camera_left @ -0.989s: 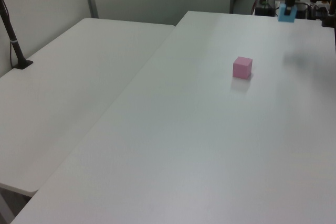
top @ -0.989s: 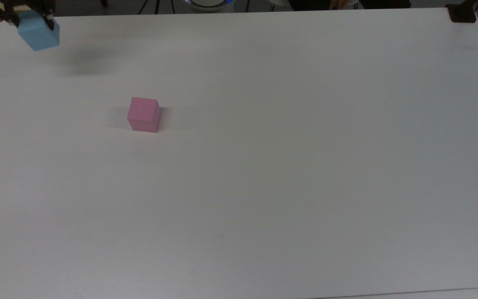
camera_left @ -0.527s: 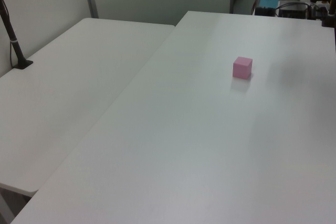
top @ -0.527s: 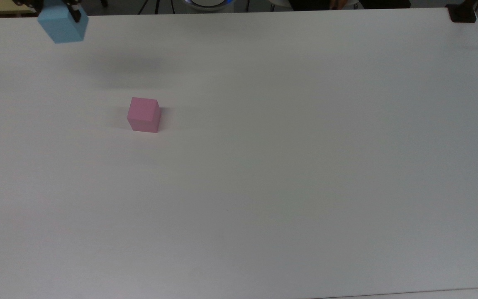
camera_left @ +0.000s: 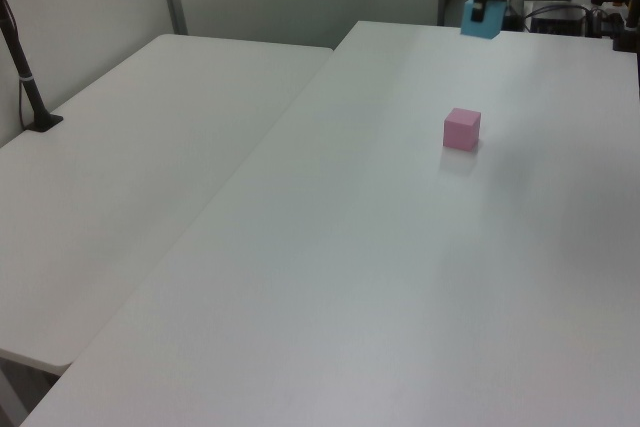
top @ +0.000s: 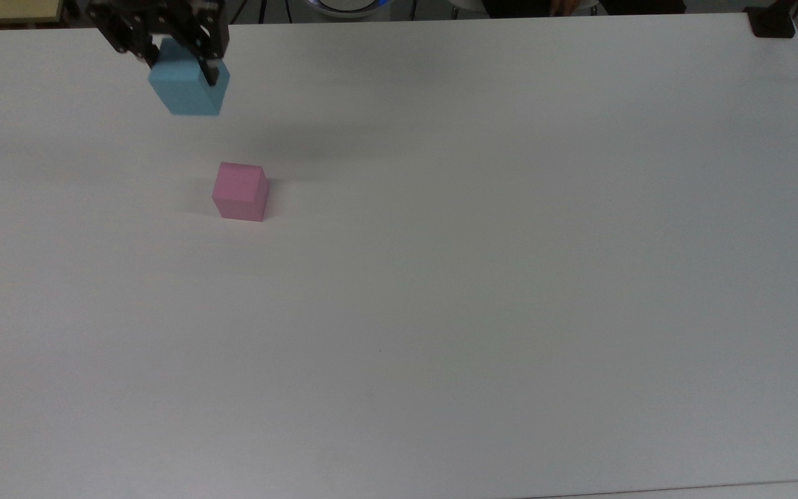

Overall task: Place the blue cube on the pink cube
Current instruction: 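Lift the light-blue cube and carry it above the pink cube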

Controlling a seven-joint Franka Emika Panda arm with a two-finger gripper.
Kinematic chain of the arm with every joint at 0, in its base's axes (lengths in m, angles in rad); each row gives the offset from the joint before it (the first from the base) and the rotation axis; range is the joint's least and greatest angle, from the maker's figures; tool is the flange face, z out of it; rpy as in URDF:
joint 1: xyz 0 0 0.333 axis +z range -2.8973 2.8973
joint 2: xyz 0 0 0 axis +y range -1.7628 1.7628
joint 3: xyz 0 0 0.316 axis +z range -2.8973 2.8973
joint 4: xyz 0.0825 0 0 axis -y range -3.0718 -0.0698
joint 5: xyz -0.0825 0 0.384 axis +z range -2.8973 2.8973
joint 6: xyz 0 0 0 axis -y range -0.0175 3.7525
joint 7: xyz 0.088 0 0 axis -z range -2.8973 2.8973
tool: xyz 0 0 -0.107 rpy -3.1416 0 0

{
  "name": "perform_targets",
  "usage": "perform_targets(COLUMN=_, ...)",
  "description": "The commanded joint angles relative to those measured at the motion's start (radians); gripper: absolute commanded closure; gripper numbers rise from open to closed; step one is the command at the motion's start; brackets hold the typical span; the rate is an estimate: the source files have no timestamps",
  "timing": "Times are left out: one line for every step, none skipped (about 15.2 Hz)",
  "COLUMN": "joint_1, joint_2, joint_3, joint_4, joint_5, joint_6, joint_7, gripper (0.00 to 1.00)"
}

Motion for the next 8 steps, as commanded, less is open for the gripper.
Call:
perform_targets(joint_1=0.026, joint_2=0.007, joint_3=-0.007, joint_4=-0.076, joint_5=-0.02, joint_6=0.134, joint_7=0.04, gripper=0.42)
perform_targets(joint_1=0.032, joint_2=0.021, joint_3=-0.007, joint_4=-0.099, joint_5=-0.025, joint_6=0.17, joint_7=0.043, gripper=0.43)
perform_targets(joint_1=0.038, joint_2=0.032, joint_3=-0.006, joint_4=-0.114, joint_5=-0.04, joint_6=0.194, joint_7=0.045, gripper=0.42)
perform_targets(joint_1=0.047, joint_2=0.042, joint_3=-0.006, joint_4=-0.125, joint_5=-0.061, joint_6=0.204, joint_7=0.045, gripper=0.42)
perform_targets(joint_1=0.051, joint_2=0.049, joint_3=-0.006, joint_4=-0.142, joint_5=-0.08, joint_6=0.212, joint_7=0.045, gripper=0.42)
perform_targets(joint_1=0.051, joint_2=0.053, joint_3=-0.006, joint_4=-0.156, joint_5=-0.092, joint_6=0.224, joint_7=0.045, gripper=0.42)
perform_targets(joint_1=0.052, joint_2=0.055, joint_3=-0.006, joint_4=-0.18, joint_5=-0.098, joint_6=0.252, joint_7=0.045, gripper=0.42)
perform_targets(joint_1=0.054, joint_2=0.053, joint_3=-0.006, joint_4=-0.215, joint_5=-0.105, joint_6=0.281, joint_7=0.045, gripper=0.42)
